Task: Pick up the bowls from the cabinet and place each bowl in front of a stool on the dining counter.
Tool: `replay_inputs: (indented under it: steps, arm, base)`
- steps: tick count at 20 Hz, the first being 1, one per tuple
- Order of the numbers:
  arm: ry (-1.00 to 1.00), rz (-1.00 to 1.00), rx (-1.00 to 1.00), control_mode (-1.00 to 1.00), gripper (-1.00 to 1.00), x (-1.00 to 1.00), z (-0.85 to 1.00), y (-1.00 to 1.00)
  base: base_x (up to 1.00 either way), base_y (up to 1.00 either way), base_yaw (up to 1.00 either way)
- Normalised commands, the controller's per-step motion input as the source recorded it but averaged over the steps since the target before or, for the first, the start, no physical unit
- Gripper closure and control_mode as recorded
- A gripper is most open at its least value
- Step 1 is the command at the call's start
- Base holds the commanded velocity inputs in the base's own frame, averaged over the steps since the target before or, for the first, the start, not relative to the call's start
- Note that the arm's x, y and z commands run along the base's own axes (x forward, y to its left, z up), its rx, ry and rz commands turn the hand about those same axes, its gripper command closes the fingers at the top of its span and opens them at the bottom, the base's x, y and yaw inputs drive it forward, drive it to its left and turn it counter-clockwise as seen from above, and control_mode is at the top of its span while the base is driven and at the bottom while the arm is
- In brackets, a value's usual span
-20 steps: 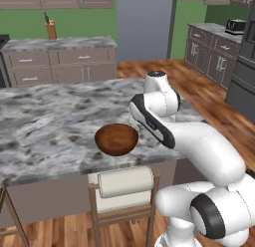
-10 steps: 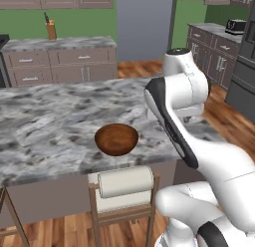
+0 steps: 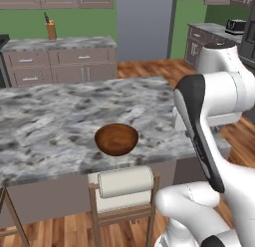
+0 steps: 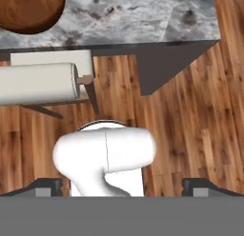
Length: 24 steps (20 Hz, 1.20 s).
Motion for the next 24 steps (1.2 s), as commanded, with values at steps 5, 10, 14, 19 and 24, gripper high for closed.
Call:
replay_inputs:
  steps: [5,10,14,19,24]
  arm:
    - [-0.01,0.00,0.01,-1.00,-1.00,-0.46,-0.06,-0.11]
    - [0.00,0.00,0.02,-1.00,-1.00,-0.01,-0.25,0.00]
    - [0.00,0.00,0.00,-1.00,-1.00,0.14,-0.13,-0.04]
    - [0.06,-0.05,0.00,-1.00,-1.00,0.18,-0.18,-0.12]
    - [0.01,-0.04,0.02,-1.00,-1.00,0.01,-0.21,-0.14]
  base:
    - [0.00,0.00,0.00]
    - [0.00,0.00,0.00]
    - [0.00,0.00,0.00]
    - [0.00,0.00,0.00]
    - [0.00,0.00,0.00]
